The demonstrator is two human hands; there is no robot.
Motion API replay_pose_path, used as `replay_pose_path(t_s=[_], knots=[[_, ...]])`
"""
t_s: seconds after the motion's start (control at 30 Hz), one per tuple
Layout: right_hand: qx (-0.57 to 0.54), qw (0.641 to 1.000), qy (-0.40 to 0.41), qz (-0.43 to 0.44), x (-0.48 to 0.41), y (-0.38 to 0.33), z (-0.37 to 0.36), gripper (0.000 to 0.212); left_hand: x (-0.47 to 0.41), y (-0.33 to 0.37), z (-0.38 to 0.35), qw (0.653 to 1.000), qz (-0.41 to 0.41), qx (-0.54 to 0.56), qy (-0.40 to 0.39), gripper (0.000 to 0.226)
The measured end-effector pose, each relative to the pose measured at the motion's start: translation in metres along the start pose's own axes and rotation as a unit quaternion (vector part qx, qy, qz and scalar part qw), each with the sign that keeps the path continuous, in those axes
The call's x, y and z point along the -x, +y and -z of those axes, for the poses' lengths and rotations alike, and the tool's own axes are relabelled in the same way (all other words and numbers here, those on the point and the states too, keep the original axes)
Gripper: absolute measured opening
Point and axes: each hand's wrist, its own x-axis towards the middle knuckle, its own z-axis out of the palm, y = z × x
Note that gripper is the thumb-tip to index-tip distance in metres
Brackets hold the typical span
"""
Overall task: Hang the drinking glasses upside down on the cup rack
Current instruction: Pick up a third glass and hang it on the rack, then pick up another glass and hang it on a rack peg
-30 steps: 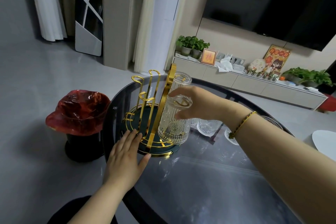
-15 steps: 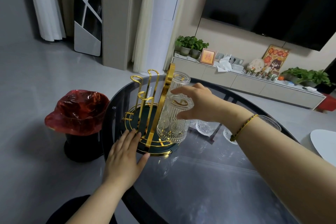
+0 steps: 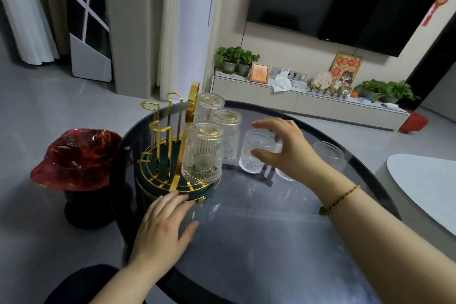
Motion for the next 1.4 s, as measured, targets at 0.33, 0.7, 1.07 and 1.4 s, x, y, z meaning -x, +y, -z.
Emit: replay_pose_path(t_s=[0.33,0.7,1.07,1.4], knots=[[-0.034,0.953,0.214,-0.212,0.105,0.107,-0.011,0.053,-0.018,0.065,-0.054,0.989,-0.028,0.001,-0.147,0.05],[-0.183,0.854,0.197,-0.446,0.071,0.21,-0.037,0.087,-0.023,0.064,-0.069,0.981,0.01,-0.054,-0.185,0.05],[-0.086,0.855,0.223,-0.461,0.031,0.24,-0.059,0.101,-0.028,0.064,-0.072,0.982,0.04,-0.063,-0.175,0.073],[-0.248,0.813,0.35,-0.394,0.036,0.231,-0.045,0.072,-0.029,0.066,-0.072,0.981,0.04,-0.077,-0.176,0.066]])
